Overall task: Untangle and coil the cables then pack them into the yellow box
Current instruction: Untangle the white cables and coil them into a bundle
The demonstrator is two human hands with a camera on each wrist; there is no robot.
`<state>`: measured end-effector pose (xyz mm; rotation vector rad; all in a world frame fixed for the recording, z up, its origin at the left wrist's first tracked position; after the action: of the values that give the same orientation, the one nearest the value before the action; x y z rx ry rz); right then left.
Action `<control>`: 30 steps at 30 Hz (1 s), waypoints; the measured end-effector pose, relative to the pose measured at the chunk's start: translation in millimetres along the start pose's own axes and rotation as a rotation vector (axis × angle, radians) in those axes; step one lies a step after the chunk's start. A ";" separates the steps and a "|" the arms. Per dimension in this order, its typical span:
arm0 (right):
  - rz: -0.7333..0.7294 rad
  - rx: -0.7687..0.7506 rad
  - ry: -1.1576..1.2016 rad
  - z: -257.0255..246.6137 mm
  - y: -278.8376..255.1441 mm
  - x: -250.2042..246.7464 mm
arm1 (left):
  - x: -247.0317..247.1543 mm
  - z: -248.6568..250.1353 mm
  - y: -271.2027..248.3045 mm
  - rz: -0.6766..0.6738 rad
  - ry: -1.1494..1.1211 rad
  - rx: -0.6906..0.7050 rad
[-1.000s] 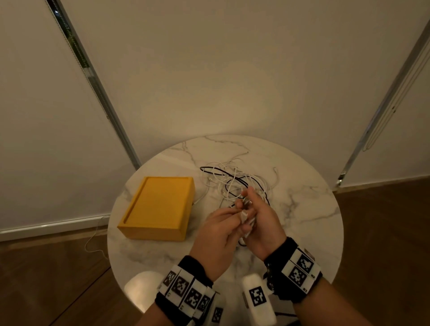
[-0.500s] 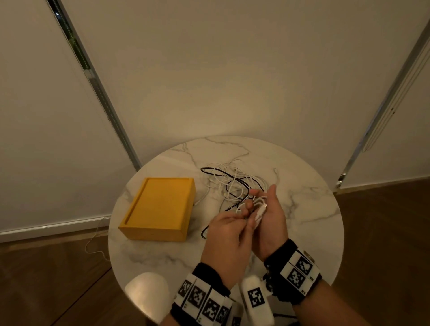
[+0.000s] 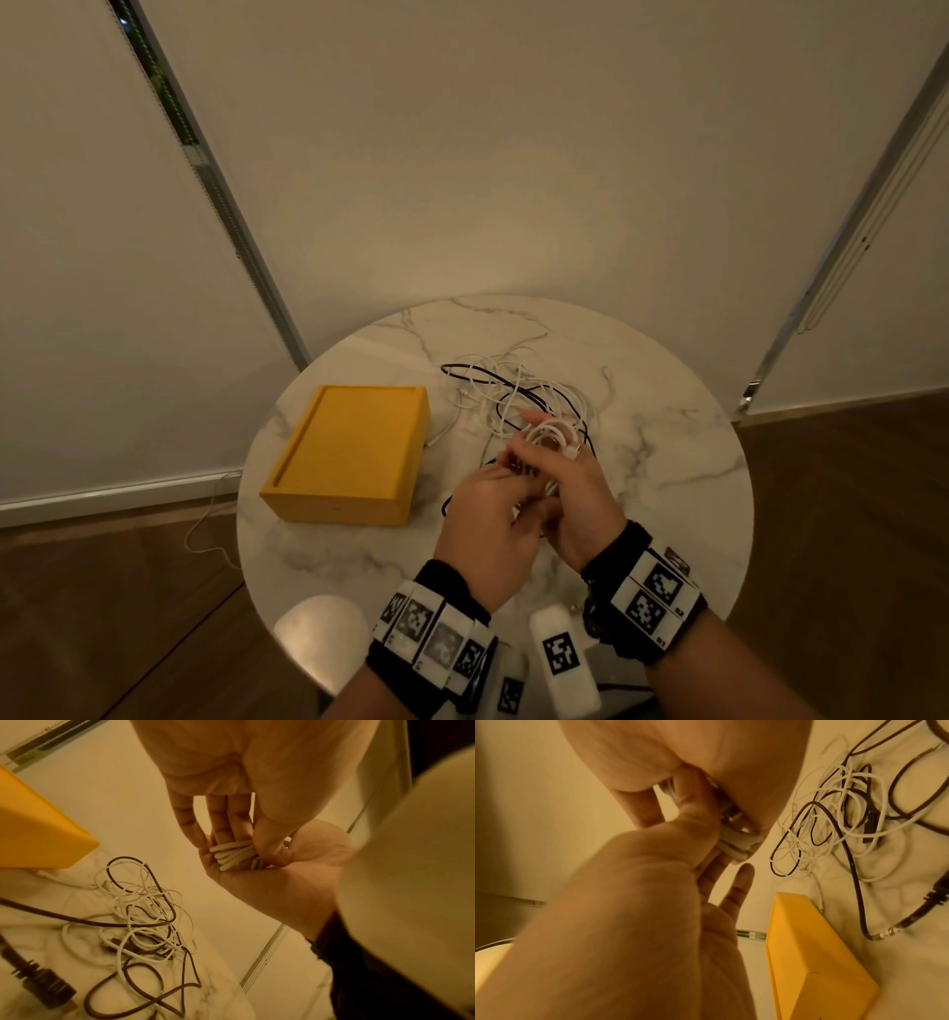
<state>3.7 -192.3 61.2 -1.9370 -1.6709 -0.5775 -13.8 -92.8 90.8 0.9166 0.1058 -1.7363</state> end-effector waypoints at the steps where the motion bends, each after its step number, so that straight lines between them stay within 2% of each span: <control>1: -0.004 -0.003 -0.023 0.9 -0.7 2.5 | 0.1 -2.9 -0.1 0.002 -0.007 -0.008; 6: 0.028 -0.008 -0.090 9.3 -2.4 8.8 | -5.1 -9.6 -0.2 0.075 -0.032 0.045; 9: 0.090 -0.007 -0.046 10.0 -4.1 8.7 | -0.9 -17.7 -1.8 0.017 -0.054 0.051; 11: 0.130 0.059 0.025 9.6 -5.4 7.2 | -1.2 -22.6 -3.8 -0.012 -0.042 0.062; 14: 0.152 0.172 0.146 3.5 -5.1 4.1 | -9.8 -22.9 -6.0 -0.004 0.070 0.140; 19: 0.198 0.175 0.258 6.3 -2.2 -5.7 | -18.3 -11.8 -4.9 -0.017 0.329 0.306; 22: 0.168 0.215 0.363 7.0 -5.4 3.2 | -14.8 -10.5 -4.3 -0.047 0.331 0.349; 26: 0.181 0.192 0.464 -2.6 -5.1 2.4 | 0.1 -18.8 -8.6 -0.142 0.363 0.322; 30: 0.167 0.231 0.450 1.1 -6.7 3.0 | -0.8 -9.4 -6.6 -0.087 0.367 0.392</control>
<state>-2.5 -188.6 62.9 -1.6147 -1.2245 -0.6639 -14.5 -85.0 82.4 1.5353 0.0447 -1.6803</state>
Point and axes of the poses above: each hand's wrist, its own y-axis towards the middle knuckle, its own x-axis out of the palm, z = x × y, the point moved 5 cm from there along y, towards the middle knuckle, and after that the axes turned 2 degrees about -x, right-handed, at the moved point
